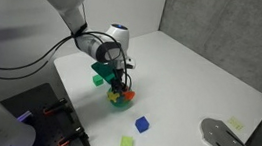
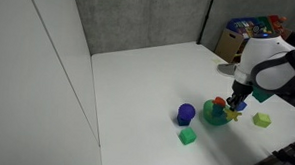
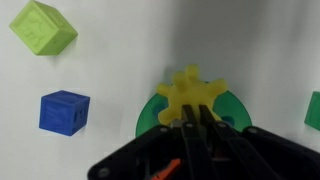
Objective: Pick up the yellow toy from the table and put it in the green bowl
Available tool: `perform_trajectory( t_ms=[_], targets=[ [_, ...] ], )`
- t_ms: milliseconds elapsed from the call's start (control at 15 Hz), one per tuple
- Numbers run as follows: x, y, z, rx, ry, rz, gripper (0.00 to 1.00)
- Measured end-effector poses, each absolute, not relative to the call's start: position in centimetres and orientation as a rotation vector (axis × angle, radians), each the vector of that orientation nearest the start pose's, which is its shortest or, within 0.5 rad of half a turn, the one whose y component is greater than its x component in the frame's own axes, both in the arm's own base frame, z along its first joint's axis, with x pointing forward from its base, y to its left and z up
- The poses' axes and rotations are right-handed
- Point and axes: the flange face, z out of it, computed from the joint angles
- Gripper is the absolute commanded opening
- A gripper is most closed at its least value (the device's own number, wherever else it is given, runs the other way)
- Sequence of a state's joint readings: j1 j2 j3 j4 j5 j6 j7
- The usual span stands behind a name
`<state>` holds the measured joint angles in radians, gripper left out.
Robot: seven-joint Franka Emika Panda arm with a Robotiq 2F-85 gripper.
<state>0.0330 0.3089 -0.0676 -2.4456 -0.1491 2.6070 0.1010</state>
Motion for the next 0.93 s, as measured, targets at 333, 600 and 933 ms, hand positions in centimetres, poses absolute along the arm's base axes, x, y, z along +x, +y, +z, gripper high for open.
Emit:
perform_trajectory(
  t_ms=[333,600,933],
  targets=[
    [46.5,-0.3,15.9,-3.252,-0.032,0.255,0.51],
    [46.9,0.3,16.2,-3.258,-0.037,0.263,0.81],
    [48.5,-0.1,17.5,-3.262,0.006,0.261,1.0]
  ],
)
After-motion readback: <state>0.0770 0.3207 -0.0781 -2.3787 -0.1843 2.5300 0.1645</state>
